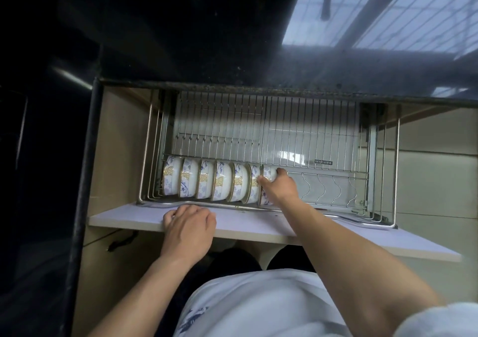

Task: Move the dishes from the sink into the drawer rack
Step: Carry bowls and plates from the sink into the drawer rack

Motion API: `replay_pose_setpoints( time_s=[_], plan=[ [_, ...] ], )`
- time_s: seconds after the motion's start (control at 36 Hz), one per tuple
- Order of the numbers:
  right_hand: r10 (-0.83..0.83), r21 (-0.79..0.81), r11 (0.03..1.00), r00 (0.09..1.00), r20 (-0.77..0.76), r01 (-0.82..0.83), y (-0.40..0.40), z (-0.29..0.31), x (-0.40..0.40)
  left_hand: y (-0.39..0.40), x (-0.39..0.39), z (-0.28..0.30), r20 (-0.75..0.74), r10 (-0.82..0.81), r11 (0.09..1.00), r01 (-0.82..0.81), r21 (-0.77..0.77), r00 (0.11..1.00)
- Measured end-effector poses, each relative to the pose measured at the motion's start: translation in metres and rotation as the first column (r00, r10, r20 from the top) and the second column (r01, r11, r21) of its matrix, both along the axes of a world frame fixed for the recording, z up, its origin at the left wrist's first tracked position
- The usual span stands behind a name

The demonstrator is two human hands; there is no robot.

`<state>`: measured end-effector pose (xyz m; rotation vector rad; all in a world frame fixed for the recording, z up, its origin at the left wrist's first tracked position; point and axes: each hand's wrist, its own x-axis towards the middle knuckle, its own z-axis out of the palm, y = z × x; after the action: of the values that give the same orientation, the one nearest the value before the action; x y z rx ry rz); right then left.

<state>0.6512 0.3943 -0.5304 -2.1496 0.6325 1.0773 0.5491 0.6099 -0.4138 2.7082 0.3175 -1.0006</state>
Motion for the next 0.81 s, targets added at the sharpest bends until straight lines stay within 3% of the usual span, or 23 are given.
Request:
replay_pose_setpoints(
  time_s=[0.33,0.53,0.64,0.81],
  plan=[
    [-0.079,0.107,0.991,0.996,-0.050,0.084,-0.025,0.028,0.003,0.003,0.014,0.006,-0.126,0.022,1.000,-0.023,-0.011,0.992],
    [-0.171,0.051,0.984,0.985,-0.004,0.171,-0.108,0.103,0.001,-0.036,0.060,0.026,-0.128,-0.003,0.990,-0.015,-0.142,0.992],
    [-0.201,0.004,0.980,0.978,0.053,0.201,-0.163,0.159,-0.011,-0.097,0.101,0.064,-0.093,-0.146,0.950,0.113,-0.291,0.985],
    [-0.261,-0.015,0.962,0.933,0.246,0.273,-0.250,0.256,-0.030,-0.221,0.145,0.154,0.113,-0.418,0.852,0.432,-0.295,0.901]
  ],
)
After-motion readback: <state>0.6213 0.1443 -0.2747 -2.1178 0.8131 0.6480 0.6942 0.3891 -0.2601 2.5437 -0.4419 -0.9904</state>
